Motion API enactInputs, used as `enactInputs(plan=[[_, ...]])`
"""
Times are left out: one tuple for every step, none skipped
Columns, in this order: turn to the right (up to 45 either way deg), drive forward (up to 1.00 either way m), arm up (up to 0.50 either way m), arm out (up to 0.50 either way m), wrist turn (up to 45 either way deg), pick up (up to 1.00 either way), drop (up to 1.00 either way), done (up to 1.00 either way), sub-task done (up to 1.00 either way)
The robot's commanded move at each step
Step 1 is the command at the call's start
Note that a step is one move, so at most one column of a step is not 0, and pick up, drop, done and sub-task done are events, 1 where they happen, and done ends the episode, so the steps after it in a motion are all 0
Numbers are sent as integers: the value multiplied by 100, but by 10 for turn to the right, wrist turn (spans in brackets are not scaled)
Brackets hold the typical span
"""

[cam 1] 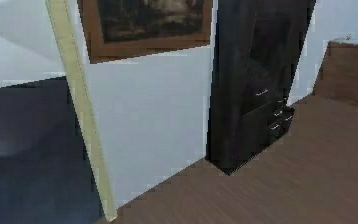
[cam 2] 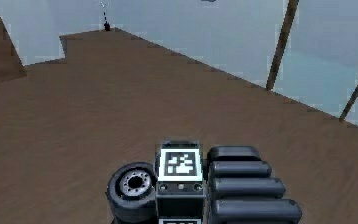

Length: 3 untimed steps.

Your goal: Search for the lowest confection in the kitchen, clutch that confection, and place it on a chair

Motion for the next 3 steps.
enactInputs(plan=[[-390, 0, 0, 0, 0, 0, 0, 0, 0], [0, 50, 0, 0, 0, 0, 0, 0, 0], [-180, 0, 0, 0, 0, 0, 0, 0, 0]])
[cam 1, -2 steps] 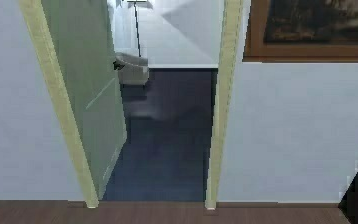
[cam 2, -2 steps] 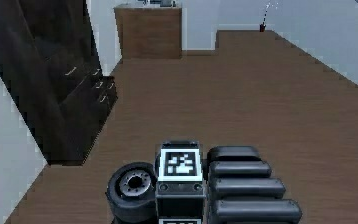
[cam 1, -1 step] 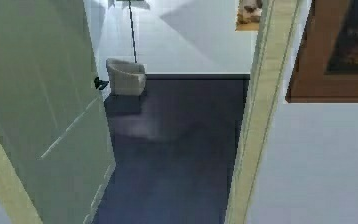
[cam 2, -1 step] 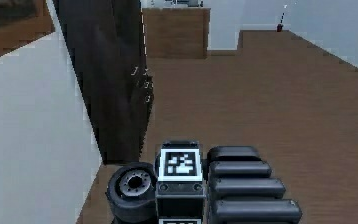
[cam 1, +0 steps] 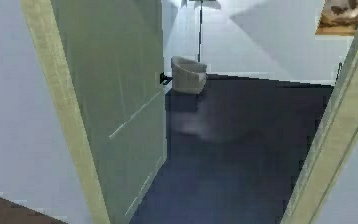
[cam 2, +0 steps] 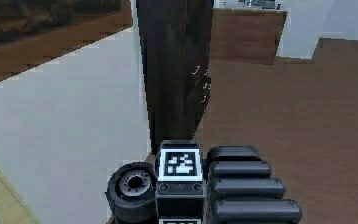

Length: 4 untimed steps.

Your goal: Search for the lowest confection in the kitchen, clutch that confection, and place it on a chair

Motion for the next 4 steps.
enactInputs(plan=[[0, 55, 0, 0, 0, 0, 0, 0, 0], [150, 0, 0, 0, 0, 0, 0, 0, 0], [0, 45, 0, 0, 0, 0, 0, 0, 0], [240, 0, 0, 0, 0, 0, 0, 0, 0]])
